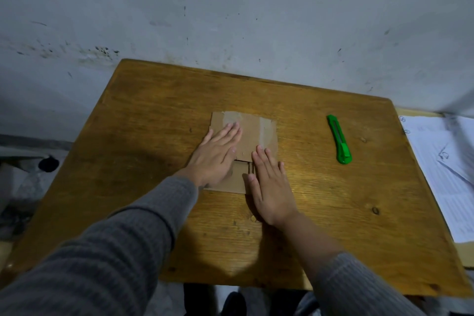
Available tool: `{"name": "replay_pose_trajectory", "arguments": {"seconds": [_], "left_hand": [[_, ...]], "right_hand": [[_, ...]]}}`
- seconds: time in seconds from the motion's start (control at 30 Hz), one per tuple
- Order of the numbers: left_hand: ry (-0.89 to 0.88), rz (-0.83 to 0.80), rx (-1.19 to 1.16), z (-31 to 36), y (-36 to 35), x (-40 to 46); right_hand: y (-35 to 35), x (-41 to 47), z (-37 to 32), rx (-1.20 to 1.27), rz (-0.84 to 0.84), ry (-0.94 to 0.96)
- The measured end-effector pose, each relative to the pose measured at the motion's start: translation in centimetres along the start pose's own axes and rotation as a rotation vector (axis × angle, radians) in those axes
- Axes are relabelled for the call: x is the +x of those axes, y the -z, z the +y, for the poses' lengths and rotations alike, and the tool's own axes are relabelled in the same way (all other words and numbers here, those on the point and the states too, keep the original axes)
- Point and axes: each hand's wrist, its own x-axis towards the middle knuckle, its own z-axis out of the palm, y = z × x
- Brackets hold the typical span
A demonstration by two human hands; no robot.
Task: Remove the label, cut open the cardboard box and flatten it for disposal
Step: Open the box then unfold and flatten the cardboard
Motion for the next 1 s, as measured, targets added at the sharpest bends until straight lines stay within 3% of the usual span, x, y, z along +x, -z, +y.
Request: {"name": "replay_pose_trajectory", "arguments": {"seconds": [0.17,0.37,0.7,0.9,1.0], "left_hand": [[0.03,0.077,0.108,0.3,-1.2,0.0],[0.068,0.097,0.121,0.2,-1.5,0.1],[0.178,0.063,0.229,1.1,-1.5,0.7],[0.514,0.154,0.179,1.4,-1.2,-0.5],[0.504,0.146,0.171,1.5,-1.3,-0.3]], "right_hand": [[1.7,2.7,0.3,0.051,0.173,-0.027],[0.6,3.9,0.9,-0.14,0.025,-0.064],[0.3,4.6,0.3,-0.217,-0.039,-0.139],[0.0,4.1,-0.1,-0.151,0.058,-0.31],[-0.1,4.1,-0.1,-0.136,0.079,-0.35]]}}
